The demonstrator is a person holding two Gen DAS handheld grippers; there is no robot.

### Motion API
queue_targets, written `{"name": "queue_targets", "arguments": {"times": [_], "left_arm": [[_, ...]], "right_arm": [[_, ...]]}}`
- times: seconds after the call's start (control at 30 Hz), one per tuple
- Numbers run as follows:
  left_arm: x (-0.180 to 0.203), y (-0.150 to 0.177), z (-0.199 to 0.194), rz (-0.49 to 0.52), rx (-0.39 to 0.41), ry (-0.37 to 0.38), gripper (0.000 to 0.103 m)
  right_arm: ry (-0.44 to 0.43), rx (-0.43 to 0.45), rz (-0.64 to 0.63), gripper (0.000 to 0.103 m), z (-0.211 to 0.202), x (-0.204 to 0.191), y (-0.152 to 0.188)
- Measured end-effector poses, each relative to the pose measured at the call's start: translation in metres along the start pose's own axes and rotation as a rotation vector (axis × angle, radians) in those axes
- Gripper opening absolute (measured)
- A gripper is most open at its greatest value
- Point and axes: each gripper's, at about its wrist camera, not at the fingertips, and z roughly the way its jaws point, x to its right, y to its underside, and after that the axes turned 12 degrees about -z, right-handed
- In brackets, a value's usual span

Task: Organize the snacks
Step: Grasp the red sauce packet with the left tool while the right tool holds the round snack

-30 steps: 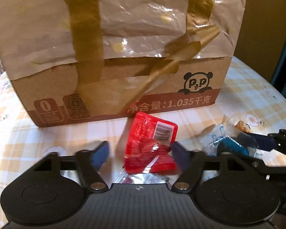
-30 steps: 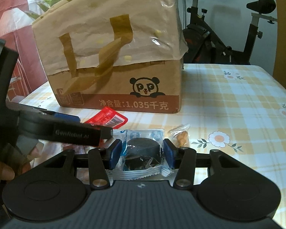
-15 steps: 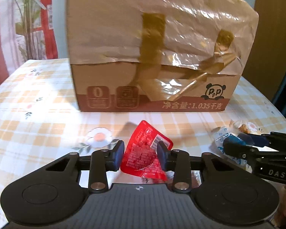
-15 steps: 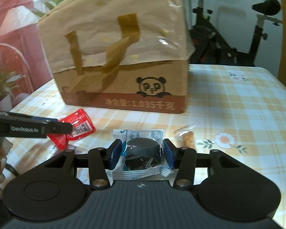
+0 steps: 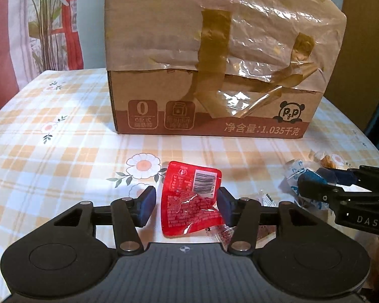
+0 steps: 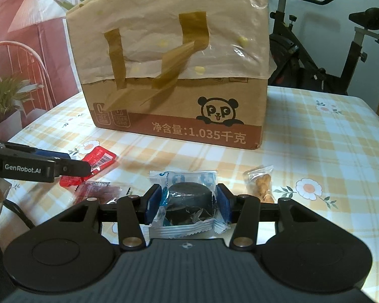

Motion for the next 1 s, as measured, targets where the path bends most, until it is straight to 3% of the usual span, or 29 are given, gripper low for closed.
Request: {"name": "queue_targets", "arguments": {"times": [0.47, 0.5, 0.53, 1.0], "left_arm": [[0.0052, 0.0089, 0.0080, 0.062, -0.002, -0.026, 0.065], [0.0045, 0.0089, 0.0079, 0.061, 0.000, -0.025, 0.062], [0.0040, 0.0094, 0.0073, 0.058, 0.005, -0.025, 0.053], [-0.0026, 0.0030, -0.0016, 0.009, 0.031, 0.021, 0.042]], "right_arm": [[0.000, -0.001, 0.002, 0.050, 0.0002, -0.0002, 0.0005], [-0.001, -0.001, 0.002, 0.050, 0.0002, -0.0003, 0.0005], [0.000, -0.001, 0.002, 0.050, 0.0002, -0.0003, 0.0004], [0.004, -0.001, -0.013, 0.050, -0.0002, -0.0028, 0.0003]]}}
